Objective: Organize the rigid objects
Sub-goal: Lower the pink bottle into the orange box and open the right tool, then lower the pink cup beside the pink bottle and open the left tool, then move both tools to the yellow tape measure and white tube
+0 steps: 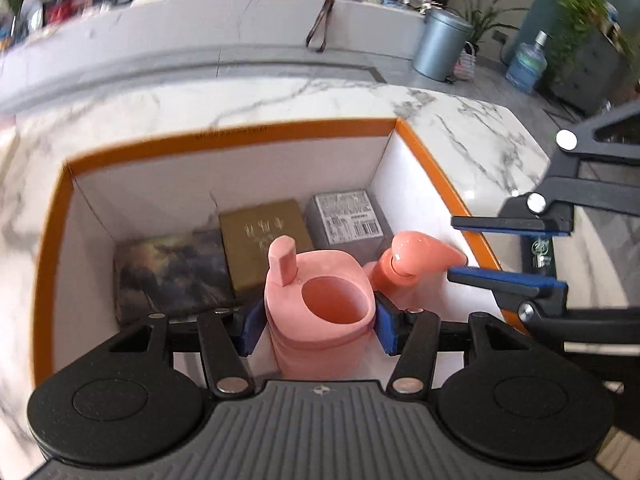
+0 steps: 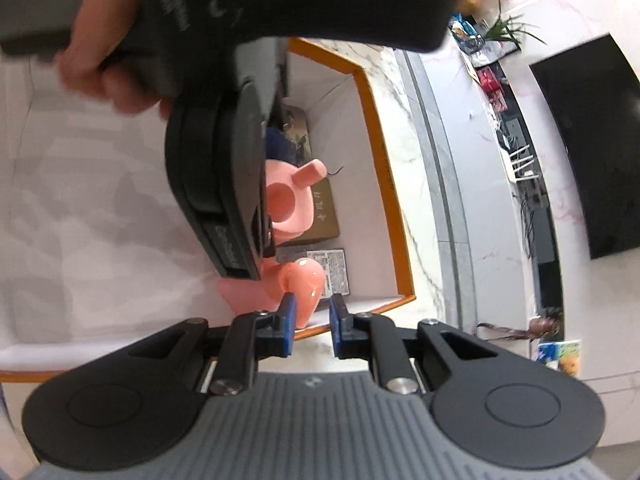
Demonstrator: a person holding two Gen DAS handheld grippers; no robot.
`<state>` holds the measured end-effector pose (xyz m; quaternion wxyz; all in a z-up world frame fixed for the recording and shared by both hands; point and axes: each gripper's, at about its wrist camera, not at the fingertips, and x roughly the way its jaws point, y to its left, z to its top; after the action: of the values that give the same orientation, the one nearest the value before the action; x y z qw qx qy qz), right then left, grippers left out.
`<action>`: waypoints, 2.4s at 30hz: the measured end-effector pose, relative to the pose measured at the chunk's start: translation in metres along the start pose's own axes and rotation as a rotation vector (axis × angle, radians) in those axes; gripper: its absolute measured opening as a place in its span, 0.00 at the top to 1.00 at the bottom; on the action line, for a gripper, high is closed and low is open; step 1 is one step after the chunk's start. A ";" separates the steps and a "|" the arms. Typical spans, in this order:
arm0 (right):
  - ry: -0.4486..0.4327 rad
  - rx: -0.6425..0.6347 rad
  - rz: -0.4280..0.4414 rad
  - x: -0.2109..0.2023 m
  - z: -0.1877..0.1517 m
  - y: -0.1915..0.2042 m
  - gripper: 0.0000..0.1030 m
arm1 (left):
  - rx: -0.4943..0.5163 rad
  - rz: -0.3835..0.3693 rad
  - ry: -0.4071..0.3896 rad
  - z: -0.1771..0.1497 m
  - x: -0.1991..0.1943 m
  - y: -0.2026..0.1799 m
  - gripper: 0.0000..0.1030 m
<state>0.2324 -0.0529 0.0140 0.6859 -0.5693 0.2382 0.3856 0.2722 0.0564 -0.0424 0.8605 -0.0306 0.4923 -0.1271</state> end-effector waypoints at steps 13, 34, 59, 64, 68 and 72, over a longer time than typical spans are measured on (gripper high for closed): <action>-0.010 0.249 0.201 0.012 0.009 -0.034 0.79 | 0.187 -0.061 0.067 -0.013 -0.005 -0.004 0.33; 0.109 0.860 0.230 0.046 0.005 -0.077 0.76 | 0.195 0.017 0.045 -0.023 -0.001 -0.009 0.46; 0.087 0.885 0.121 0.021 0.009 -0.072 0.67 | 0.187 0.057 0.044 -0.019 -0.018 -0.012 0.41; 0.064 0.906 0.086 -0.005 0.006 -0.075 0.64 | 0.210 0.053 -0.002 -0.021 -0.050 -0.023 0.41; 0.035 0.961 0.061 -0.037 -0.010 -0.075 0.63 | 0.263 0.026 -0.058 -0.026 -0.079 -0.041 0.41; 0.022 1.019 0.040 -0.068 -0.037 -0.066 0.63 | 0.312 -0.028 -0.094 -0.032 -0.108 -0.066 0.45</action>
<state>0.2493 -0.1098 0.0973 0.8664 -0.1617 0.4142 0.2273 0.1806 0.0222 0.0433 0.8751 0.0905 0.4253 -0.2125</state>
